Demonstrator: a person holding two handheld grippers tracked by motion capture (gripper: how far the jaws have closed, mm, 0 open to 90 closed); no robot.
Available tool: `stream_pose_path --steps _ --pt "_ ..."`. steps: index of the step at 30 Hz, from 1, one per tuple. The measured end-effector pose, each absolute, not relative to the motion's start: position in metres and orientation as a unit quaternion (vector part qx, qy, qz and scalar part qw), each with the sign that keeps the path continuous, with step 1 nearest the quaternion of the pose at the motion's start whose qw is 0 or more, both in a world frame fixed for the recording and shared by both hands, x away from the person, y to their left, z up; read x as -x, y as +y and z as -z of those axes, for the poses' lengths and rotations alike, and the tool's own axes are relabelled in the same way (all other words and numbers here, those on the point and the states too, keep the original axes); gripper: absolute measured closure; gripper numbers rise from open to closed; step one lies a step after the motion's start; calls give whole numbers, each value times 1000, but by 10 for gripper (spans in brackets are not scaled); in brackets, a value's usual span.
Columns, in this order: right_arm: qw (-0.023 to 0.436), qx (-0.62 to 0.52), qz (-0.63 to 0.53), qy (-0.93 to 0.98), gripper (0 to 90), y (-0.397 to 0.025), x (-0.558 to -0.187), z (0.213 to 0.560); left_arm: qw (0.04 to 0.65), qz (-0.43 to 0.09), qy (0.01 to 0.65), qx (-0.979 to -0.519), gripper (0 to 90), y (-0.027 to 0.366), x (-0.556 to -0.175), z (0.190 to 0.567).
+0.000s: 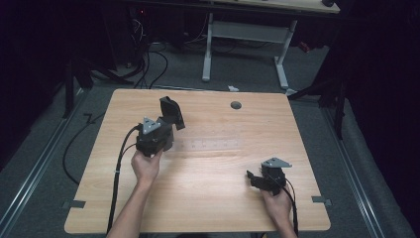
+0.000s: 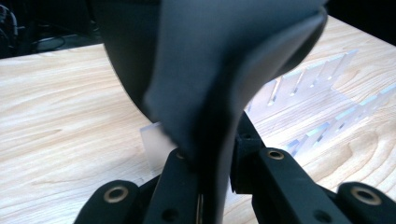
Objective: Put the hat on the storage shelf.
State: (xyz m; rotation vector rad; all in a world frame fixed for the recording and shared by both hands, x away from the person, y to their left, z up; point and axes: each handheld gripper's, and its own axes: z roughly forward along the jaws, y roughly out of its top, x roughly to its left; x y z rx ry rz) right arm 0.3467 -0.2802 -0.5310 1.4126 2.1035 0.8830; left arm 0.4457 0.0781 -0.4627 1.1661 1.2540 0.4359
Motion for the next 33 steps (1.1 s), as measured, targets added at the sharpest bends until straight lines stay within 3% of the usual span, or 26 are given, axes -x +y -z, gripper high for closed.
stream_pose_path --steps 10,14,23,33 --pt "227 -514 -320 763 327 -280 -347 531 626 -183 547 -525 804 82 -440 466" --pt "227 -512 -321 764 327 -280 -347 531 624 -178 558 -517 734 86 -439 470" --pt "226 -513 -321 764 327 -280 -346 531 623 -177 559 -519 462 93 -434 467" --pt "226 -512 -321 764 327 -280 -346 531 624 -169 551 -528 390 96 -425 460"
